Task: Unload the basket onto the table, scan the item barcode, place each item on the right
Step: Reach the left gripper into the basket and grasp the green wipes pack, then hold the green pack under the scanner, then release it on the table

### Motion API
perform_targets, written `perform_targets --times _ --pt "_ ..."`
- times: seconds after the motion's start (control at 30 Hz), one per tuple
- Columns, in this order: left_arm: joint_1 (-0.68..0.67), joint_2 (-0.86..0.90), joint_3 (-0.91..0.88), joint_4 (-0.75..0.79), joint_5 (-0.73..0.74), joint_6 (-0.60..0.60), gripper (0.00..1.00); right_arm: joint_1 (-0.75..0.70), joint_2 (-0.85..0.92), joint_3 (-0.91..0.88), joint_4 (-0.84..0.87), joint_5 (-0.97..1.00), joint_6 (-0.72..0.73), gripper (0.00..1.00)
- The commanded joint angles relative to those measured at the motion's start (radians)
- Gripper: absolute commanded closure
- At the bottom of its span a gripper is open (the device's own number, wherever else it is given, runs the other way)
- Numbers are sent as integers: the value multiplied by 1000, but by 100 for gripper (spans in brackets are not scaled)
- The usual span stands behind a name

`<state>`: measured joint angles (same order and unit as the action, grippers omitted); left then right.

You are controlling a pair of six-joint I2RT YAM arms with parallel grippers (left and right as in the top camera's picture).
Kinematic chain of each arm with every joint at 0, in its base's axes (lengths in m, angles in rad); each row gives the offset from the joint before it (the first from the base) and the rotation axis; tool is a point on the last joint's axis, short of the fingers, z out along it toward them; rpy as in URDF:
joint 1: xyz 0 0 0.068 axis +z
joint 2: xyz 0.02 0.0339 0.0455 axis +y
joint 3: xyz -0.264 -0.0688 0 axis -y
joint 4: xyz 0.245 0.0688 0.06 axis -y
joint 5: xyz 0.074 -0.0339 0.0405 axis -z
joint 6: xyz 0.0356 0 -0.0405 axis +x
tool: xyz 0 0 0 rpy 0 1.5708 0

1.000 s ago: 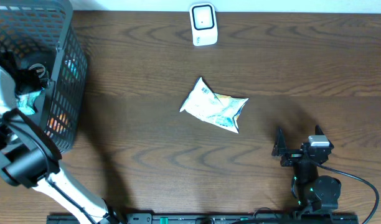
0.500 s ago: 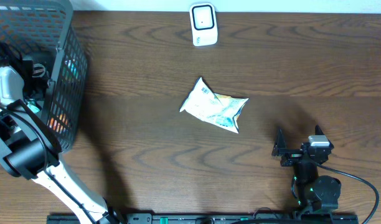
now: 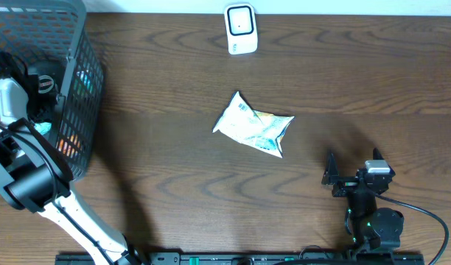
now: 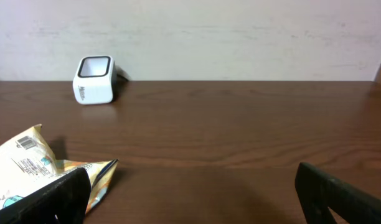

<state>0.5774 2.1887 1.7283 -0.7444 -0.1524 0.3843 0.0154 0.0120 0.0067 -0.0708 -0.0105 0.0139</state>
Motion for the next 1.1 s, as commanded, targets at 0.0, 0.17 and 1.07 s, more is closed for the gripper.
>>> perform_targets --times 0.0,0.17,1.07 --pt "-14 -142 35 -4 13 -201 95 5 -5 -2 -5 1 -8 1" --pt "-35 -399 47 89 46 -405 94 5 -5 -2 -4 1 -8 1" --pt "-941 -528 25 213 322 -592 92 5 -5 -2 -4 1 -8 1"
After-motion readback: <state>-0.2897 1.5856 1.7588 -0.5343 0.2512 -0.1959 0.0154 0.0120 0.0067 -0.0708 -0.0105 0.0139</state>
